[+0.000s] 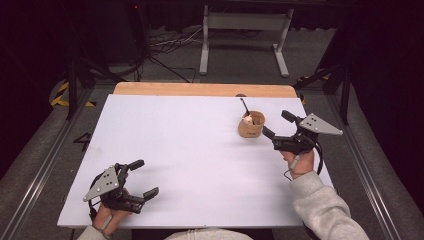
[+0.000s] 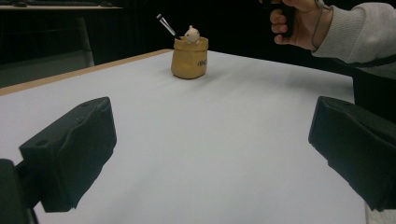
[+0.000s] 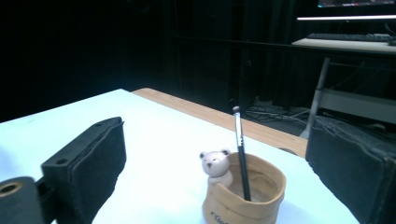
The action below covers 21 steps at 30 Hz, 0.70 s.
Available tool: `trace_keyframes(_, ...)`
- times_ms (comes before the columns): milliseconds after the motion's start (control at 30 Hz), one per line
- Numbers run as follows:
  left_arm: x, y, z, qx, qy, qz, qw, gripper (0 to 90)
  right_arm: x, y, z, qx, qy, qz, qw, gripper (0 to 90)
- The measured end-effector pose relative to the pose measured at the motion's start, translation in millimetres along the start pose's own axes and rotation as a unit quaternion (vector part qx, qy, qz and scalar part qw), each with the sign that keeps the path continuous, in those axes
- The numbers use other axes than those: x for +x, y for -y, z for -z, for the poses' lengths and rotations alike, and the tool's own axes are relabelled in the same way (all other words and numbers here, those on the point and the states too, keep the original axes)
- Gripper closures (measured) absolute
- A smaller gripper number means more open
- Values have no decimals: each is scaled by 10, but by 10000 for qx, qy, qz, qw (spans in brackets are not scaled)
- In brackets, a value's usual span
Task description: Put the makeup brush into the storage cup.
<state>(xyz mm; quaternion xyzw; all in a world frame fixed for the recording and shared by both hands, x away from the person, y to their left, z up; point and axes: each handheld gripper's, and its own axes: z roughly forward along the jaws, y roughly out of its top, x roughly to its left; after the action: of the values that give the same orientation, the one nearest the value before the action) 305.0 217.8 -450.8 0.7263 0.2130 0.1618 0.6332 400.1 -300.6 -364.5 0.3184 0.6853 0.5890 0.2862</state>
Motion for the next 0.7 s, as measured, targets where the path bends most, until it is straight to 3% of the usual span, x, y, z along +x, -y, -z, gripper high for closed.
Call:
trace_keyframes(300,-1,-3,6,-13,-9,7,10000,16,166,9,172,-90,-282,352,9989,6)
trace_keyframes(467,-3,-3,6,-14,0,14,10000,16,247,53,230,-123,-473,318,9983,1)
trace_keyframes(700,1,-2,4,-3,-9,16,10000,16,380,163,289,-82,-742,520,9959,1)
